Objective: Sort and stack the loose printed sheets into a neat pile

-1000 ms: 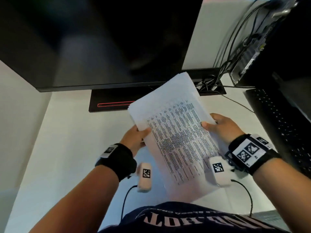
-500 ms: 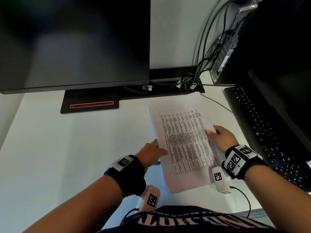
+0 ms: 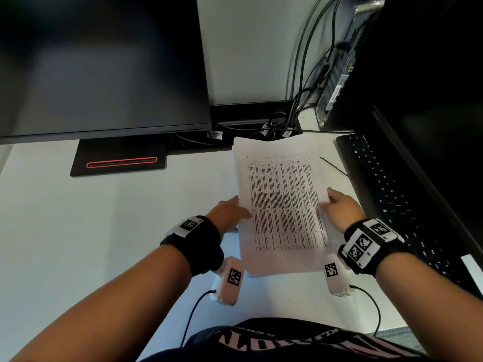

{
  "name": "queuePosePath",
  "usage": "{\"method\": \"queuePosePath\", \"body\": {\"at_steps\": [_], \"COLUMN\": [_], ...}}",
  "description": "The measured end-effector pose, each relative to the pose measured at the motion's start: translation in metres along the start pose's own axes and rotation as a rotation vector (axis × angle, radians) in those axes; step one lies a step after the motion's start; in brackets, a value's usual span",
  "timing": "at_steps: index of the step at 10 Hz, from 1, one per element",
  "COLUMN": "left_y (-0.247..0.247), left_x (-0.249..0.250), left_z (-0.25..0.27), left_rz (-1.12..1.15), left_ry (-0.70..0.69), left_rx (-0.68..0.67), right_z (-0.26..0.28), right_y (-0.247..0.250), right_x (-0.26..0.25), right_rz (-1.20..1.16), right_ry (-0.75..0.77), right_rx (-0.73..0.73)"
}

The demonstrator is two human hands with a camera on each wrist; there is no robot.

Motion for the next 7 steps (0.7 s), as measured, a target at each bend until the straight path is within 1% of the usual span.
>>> {"method": "queuePosePath", "body": {"at_steps": [3, 4, 5, 6, 7], "left_y": [-0.007, -0.01, -0.01, -0.008, 0.002], "left_x": [-0.003, -0.005, -0.005, -0.008, -0.02], "left_z": [-0.004, -0.003, -0.002, 0.002, 0.014], "left_rz": [0.011, -0.042, -0.028, -0.073, -0.122], "left_ry": [0.008, 0.005, 0.002, -0.013, 0.014], "left_rx": [0.004, -0.008, -0.011, -0.033, 0.052], "right_z": [-0.004, -0.004, -0.001, 0.002, 0.015], "right_y": [-0.002, 0.0, 0.001, 0.002, 0.012], "right_x": [-0.001, 0.001, -0.001, 0.0, -0.003], "right_rz": [0.056, 0.033, 0.054, 0.057, 0.008], "right_ry": [-0.008, -0.027, -0.043, -0.063, 0.058], "right_rx": [-0.002, 0.011, -0.006, -0.015, 0.086]}}
Point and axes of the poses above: each hand's wrist, its own z-axis away from the middle knuckle, its own y-axis out of the back of the hand, x = y × z, the point moved 8 cm from there along -z, towards the middle knuckle, and after that the axes turned 13 degrees about -z, right-handed, at the moved point
